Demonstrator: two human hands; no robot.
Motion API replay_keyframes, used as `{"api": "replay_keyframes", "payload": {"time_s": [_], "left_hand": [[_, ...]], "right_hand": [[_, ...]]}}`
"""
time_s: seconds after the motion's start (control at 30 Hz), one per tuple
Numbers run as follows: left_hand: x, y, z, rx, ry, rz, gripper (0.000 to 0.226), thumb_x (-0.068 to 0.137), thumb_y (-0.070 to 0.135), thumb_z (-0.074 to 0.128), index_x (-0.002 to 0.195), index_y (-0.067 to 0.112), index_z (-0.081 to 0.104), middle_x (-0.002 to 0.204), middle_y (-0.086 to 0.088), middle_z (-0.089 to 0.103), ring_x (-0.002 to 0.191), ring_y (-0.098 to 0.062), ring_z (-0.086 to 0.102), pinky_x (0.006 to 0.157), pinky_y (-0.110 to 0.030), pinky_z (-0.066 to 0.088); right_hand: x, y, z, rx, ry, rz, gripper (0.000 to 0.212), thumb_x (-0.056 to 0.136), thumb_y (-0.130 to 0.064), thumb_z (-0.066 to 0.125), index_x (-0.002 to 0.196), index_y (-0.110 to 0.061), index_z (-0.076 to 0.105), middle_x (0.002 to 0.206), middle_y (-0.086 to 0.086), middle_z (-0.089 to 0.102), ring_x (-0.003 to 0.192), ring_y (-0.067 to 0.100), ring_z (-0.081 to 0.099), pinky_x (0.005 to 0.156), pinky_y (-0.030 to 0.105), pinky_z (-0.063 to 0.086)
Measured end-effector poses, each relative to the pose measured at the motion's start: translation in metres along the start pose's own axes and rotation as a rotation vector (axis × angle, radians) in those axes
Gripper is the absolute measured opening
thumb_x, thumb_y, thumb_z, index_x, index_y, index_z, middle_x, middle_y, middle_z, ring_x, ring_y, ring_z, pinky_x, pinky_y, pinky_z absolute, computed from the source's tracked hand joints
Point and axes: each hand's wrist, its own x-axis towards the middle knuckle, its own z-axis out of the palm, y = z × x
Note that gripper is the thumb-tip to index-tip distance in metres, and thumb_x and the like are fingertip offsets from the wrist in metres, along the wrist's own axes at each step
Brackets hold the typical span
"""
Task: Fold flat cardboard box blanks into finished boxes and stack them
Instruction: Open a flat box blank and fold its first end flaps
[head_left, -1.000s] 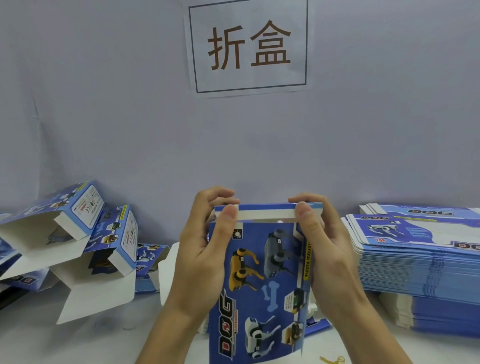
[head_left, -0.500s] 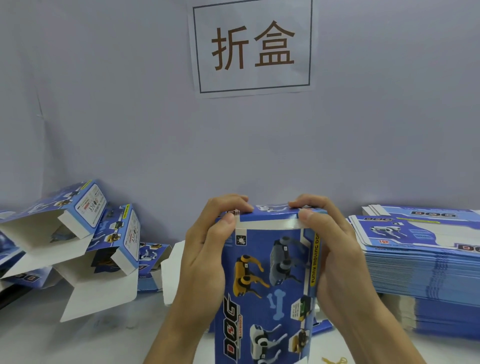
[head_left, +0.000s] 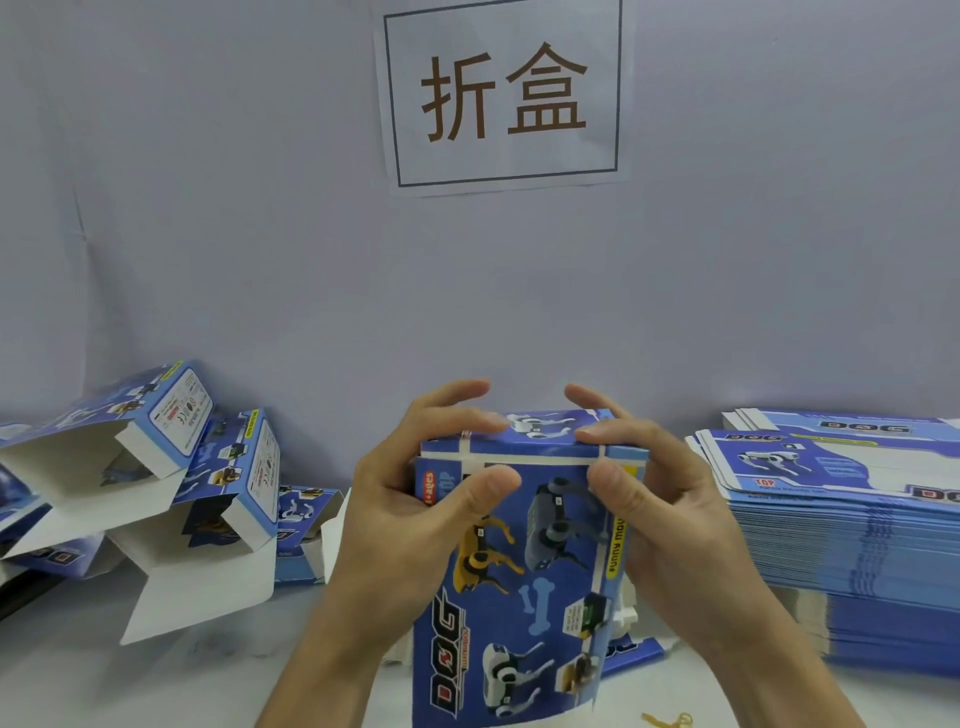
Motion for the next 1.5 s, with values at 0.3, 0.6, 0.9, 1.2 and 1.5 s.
{"api": "replay_keyframes", "payload": {"time_s": [0.3,0.6,0.9,1.2,1.5], "left_hand": [[0.0,-0.001,-0.001,0.035,0.063,-0.014,0.03,0.068,0.052,0.084,0.082,0.027,0.075,0.126,0.007,0.067,0.111,-0.027,0.069,0.066,-0.038,0.063],[0.015,-0.002,-0.017,-0.112,0.994,0.182,0.017,0.082,0.034,0.075,0.091,0.034,0.061,0.098,0.005,0.071,0.085,-0.015,0.07,0.074,-0.038,0.058],[0.008,-0.024,0.008,-0.283,0.584,-0.361,0.061,0.069,0.029,0.081,0.119,0.035,0.047,0.087,0.004,0.075,0.08,-0.017,0.073,0.08,-0.044,0.06],[0.011,-0.008,-0.016,0.116,0.3,-0.42,0.086,0.054,0.062,0.082,0.13,0.034,0.054,0.112,0.005,0.07,0.105,-0.015,0.066,0.086,-0.038,0.052],[0.003,-0.014,0.003,0.179,0.147,-0.17,0.061,0.079,0.048,0.066,0.133,0.059,0.042,0.14,0.009,0.058,0.119,-0.018,0.065,0.09,-0.048,0.059]], "right_hand": [[0.002,0.004,0.006,-0.099,0.078,-0.042,0.037,0.068,-0.055,0.085,0.087,-0.023,0.077,0.139,-0.004,0.058,0.124,0.029,0.061,0.077,0.045,0.061],[0.005,-0.003,0.012,-0.706,0.342,-0.173,0.018,0.097,-0.031,0.064,0.083,-0.02,0.068,0.067,-0.006,0.065,0.058,0.007,0.055,0.059,0.023,0.043],[0.009,0.01,0.038,-0.153,0.363,0.452,0.083,0.058,-0.076,0.064,0.126,-0.031,0.053,0.097,-0.013,0.075,0.099,0.02,0.07,0.074,0.042,0.063],[0.005,-0.007,-0.023,-0.313,0.344,0.075,0.076,0.078,-0.044,0.081,0.14,-0.056,0.039,0.115,-0.001,0.074,0.103,0.021,0.073,0.071,0.035,0.062],[0.003,0.01,-0.005,-0.358,-0.054,0.219,0.077,0.093,-0.016,0.069,0.142,-0.063,0.03,0.126,-0.01,0.068,0.105,0.017,0.072,0.082,0.038,0.062]]}}
